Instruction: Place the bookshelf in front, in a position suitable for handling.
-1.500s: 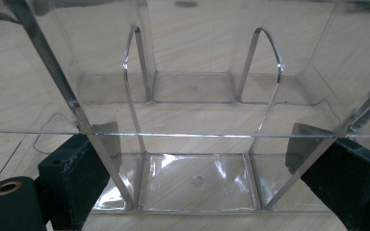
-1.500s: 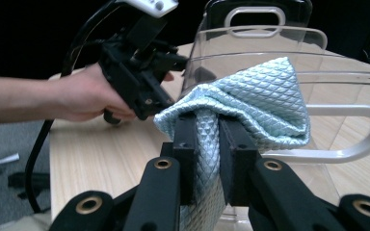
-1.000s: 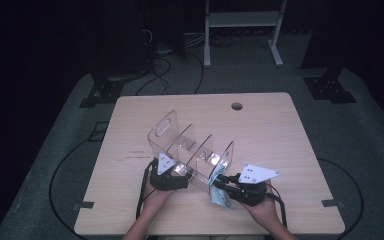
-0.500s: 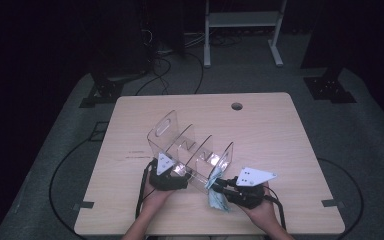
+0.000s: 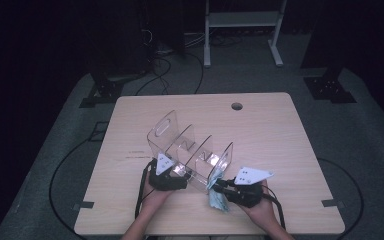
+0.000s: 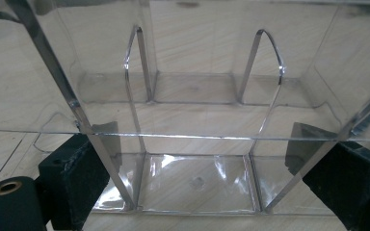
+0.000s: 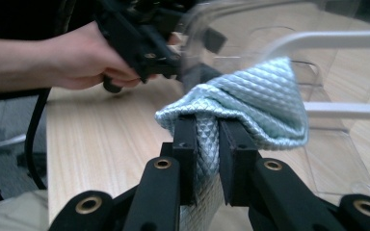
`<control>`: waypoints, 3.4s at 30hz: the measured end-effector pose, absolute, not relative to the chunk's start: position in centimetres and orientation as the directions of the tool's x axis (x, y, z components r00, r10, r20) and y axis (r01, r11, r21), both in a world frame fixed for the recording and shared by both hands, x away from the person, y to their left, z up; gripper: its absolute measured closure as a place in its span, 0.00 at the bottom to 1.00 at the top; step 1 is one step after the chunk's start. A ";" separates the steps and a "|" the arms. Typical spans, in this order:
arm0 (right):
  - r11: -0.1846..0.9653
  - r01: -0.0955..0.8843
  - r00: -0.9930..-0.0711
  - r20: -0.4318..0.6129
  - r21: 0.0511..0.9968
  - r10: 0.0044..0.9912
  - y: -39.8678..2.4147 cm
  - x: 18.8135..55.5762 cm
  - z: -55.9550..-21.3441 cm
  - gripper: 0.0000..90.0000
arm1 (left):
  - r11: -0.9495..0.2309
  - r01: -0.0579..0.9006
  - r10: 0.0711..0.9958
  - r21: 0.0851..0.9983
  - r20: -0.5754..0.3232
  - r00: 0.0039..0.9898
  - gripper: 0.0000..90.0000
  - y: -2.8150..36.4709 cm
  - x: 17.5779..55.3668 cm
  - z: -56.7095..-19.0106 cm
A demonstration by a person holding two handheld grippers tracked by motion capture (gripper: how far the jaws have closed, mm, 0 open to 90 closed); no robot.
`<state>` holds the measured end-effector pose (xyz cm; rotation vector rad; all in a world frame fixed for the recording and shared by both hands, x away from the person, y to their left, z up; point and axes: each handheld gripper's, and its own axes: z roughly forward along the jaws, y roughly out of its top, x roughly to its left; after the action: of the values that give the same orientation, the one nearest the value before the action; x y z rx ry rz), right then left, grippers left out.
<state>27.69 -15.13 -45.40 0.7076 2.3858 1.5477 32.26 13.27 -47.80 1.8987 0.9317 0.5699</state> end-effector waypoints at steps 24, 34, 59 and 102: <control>0.225 0.426 -0.729 0.185 0.876 0.660 -18.3 32.2 -46.8 0.87 | -0.293 0.370 0.792 0.882 0.007 0.610 0.09 13.4 32.3 -47.8; 0.316 0.368 -0.805 0.129 0.875 0.579 -16.2 29.8 -46.8 0.87 | -0.293 0.372 0.792 0.881 0.006 0.611 0.09 13.5 32.3 -47.8; 0.326 0.410 -0.780 0.142 0.852 0.610 -16.3 31.2 -47.9 0.87 | -0.285 0.379 0.812 0.880 0.012 0.583 0.09 13.5 32.5 -47.7; 0.448 0.381 -0.878 0.165 0.809 0.450 -13.9 29.2 -49.0 0.87 | -0.279 0.390 0.815 0.878 0.002 0.579 0.09 13.7 32.4 -47.7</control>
<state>29.21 -13.89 -48.95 0.7502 2.6094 1.4280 32.44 13.70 -47.70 1.8877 0.9731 0.5801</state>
